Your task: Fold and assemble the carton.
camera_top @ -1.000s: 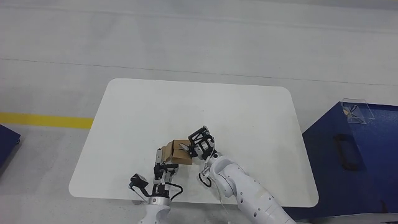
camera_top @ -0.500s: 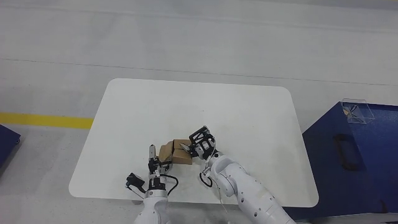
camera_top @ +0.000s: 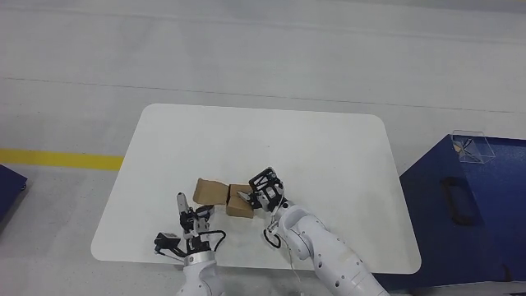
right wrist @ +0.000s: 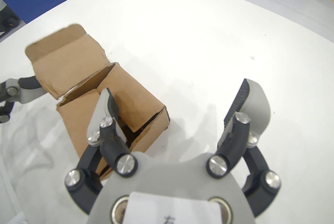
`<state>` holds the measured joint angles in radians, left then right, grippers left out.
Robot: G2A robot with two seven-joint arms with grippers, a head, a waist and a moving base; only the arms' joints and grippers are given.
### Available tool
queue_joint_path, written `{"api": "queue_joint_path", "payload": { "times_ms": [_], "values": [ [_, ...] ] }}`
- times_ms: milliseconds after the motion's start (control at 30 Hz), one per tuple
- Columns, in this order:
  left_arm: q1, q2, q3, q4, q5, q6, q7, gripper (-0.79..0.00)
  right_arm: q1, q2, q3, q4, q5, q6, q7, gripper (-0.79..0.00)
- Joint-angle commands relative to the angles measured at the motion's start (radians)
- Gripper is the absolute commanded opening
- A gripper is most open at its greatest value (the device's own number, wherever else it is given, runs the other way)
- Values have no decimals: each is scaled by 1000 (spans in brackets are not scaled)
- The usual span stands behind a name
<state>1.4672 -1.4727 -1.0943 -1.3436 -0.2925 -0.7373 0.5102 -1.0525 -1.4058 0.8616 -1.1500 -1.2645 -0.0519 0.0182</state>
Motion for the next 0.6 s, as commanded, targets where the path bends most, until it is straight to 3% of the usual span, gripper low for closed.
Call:
{"api": "queue_joint_path", "payload": {
  "times_ms": [0, 333, 567],
  "values": [
    [2, -4, 3, -3, 30, -17, 11, 0, -2, 0, 4, -3, -2, -2, 2, 0],
    [4, -21, 29, -1, 117, -17, -40, 0, -26, 3, 33, -36, -21, -5, -3, 0],
    [-10, -33, 39, 21, 125, 49, -59, 0, -68, 27, 167, -114, 8, 55, -12, 0]
  ]
}}
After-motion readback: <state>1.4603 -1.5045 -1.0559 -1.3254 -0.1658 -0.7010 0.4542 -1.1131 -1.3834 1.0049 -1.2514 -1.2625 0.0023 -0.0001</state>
